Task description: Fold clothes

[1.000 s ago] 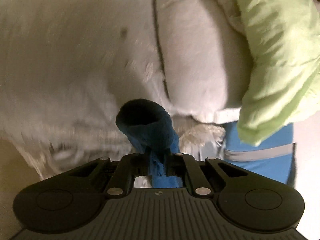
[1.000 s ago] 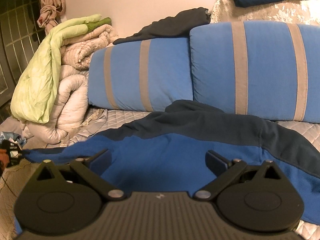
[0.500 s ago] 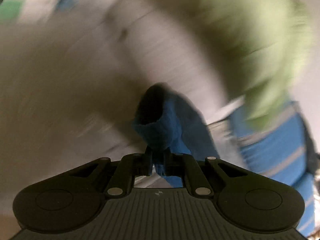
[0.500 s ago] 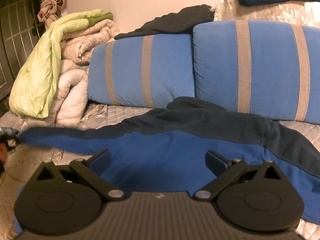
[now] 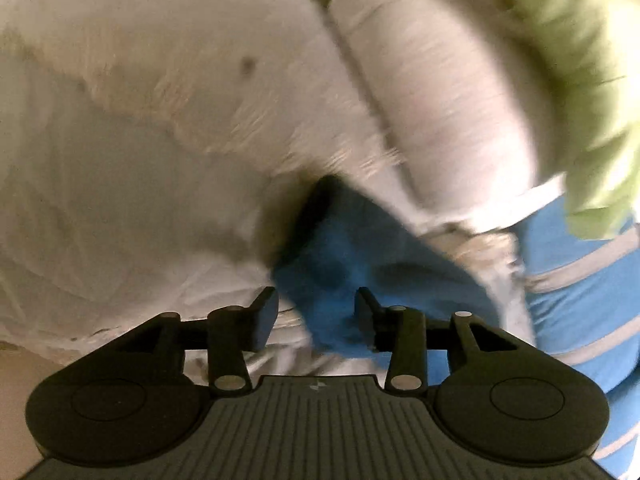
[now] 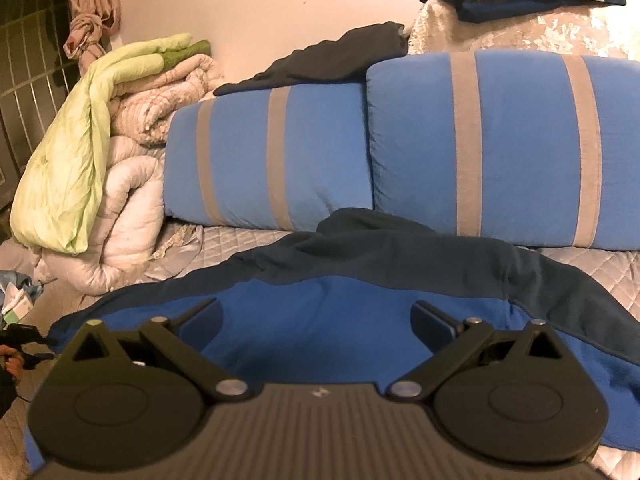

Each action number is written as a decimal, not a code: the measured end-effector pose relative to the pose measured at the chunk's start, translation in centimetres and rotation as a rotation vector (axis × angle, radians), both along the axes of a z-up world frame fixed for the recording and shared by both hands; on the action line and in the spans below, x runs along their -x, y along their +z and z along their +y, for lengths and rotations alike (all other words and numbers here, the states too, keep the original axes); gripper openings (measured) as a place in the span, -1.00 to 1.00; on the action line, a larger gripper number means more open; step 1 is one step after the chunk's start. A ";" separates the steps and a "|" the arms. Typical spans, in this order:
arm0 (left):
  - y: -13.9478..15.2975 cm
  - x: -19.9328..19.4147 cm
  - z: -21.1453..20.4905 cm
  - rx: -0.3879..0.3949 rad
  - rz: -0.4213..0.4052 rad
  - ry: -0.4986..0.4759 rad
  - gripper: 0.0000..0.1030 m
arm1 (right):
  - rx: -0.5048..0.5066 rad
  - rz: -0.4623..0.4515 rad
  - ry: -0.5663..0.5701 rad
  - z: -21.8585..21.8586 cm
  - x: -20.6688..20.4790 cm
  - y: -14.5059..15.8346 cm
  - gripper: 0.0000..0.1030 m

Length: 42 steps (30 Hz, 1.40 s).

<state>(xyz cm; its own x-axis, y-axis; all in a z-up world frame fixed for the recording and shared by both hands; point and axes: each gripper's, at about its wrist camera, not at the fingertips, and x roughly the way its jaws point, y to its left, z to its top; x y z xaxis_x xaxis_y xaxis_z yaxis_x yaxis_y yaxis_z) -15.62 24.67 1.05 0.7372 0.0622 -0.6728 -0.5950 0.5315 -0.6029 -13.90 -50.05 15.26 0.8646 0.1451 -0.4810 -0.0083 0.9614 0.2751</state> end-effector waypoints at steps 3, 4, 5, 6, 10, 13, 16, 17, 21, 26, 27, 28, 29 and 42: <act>3.0 0.4 -1.7 -0.042 -0.067 -0.018 0.00 | -0.009 -0.002 -0.012 -0.5 0.1 0.0 1.00; 4.1 0.2 -2.3 -0.057 -0.088 -0.028 0.04 | -0.012 -0.003 -0.020 -0.6 0.1 0.0 1.00; 5.3 -0.1 -3.0 -0.073 -0.109 -0.041 0.06 | -0.015 -0.005 -0.028 -0.8 0.1 0.1 1.00; 6.6 -0.7 -3.8 -0.090 -0.131 -0.061 0.10 | -0.017 -0.007 -0.038 -0.9 0.0 0.1 1.00; 12.1 -2.6 -6.8 -0.172 -0.212 -0.168 0.26 | -0.020 -0.026 -0.109 -1.8 -0.4 0.7 1.00; 16.0 -3.4 -9.8 -0.266 -0.274 -0.259 0.34 | -0.053 -0.064 -0.175 -2.9 -0.9 1.3 1.00; 19.4 -5.6 -12.6 -0.364 -0.317 -0.314 0.42 | -0.089 -0.143 -0.242 -4.2 -1.5 2.3 1.00; 20.6 -6.5 -13.3 -0.391 -0.331 -0.325 0.42 | -0.088 -0.182 -0.268 -4.5 -1.6 2.7 1.00; 26.3 -9.2 -15.5 -0.499 -0.418 -0.339 0.43 | -0.078 -0.382 -0.359 -5.8 -1.6 5.6 1.00; 32.6 -11.0 -17.3 -0.538 -0.535 -0.341 0.50 | -0.053 -0.543 -0.414 -7.5 -1.2 10.7 1.00; 33.7 -11.3 -17.6 -0.541 -0.554 -0.344 0.51 | -0.045 -0.567 -0.424 -8.0 -1.0 11.9 1.00; 34.4 -11.6 -18.0 -0.542 -0.569 -0.348 0.54 | -0.030 -0.593 -0.436 -8.4 -0.6 13.1 1.00; 35.2 -11.9 -18.5 -0.543 -0.584 -0.354 0.55 | -0.014 -0.621 -0.450 -9.0 -0.1 14.4 1.00; 33.6 -13.8 -26.1 -0.552 -0.523 -0.600 0.59 | 0.365 -0.508 -0.636 -16.0 6.7 25.5 1.00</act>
